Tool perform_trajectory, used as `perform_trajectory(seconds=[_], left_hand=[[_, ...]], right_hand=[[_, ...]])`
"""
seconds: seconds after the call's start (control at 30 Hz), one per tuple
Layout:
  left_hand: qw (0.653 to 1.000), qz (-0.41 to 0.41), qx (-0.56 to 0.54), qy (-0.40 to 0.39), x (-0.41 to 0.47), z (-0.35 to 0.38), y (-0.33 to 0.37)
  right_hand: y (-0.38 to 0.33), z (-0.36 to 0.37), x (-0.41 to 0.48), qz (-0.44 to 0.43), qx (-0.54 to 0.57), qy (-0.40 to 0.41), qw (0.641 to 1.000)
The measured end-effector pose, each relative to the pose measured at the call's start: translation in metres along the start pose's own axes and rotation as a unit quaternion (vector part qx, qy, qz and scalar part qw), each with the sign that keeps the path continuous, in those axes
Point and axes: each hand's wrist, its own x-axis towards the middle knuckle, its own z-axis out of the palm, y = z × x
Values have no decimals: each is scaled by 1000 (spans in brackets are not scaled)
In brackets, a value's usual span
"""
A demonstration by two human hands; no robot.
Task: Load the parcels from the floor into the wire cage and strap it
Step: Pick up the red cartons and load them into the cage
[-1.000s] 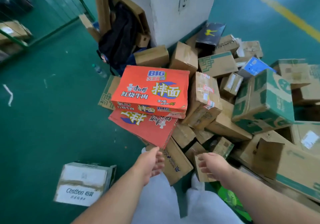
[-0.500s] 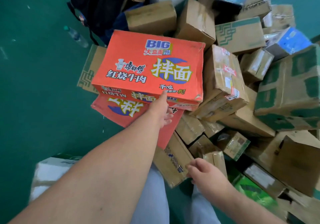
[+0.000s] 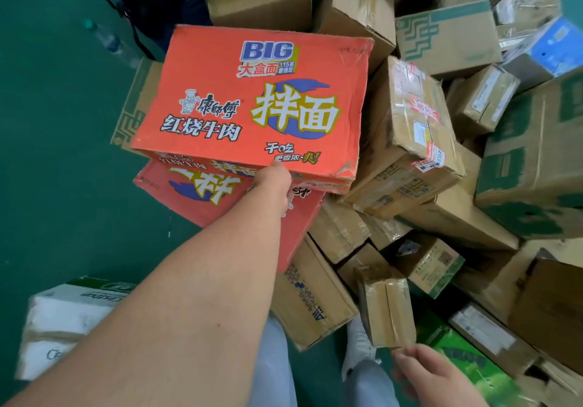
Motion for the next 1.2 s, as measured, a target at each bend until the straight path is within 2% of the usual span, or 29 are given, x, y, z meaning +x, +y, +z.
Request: perform_trajectory(seconds=[0.13,0.23,0.4,0.57,0.7,0.83,0.97,1.13,1.2], left_hand=[[999,50,-3,6,-28,-31,-25],[997,71,8,10,-83,-57,-44],[992,92,56,59,-185,-100,-73],[996,71,-10,59,-286,-133,-96],[996,51,-59,29,-370,-146,-123],[997,40,-53,-32,-431,-147,-170],[996,26,-60,-64,-466,-142,-203],[999,46,25,-6,-489,-151,-225],[999,34,21,-18,-497,-155,-240]], right_hand=[[21,-6,2,-1,-10,-18,1000],[25,-17,-11,-13,-15,-39,999],[25,-49,-44,-75,-3,-34,997],[33,-88,-77,-123,109,-40,986],[44,-118,-99,-91,233,-96,963],[63,-144,-127,-84,259,-144,951],[92,-156,-137,-93,256,-96,957],[123,-142,-150,-93,244,-102,960],[129,-128,-161,-89,250,-89,960]])
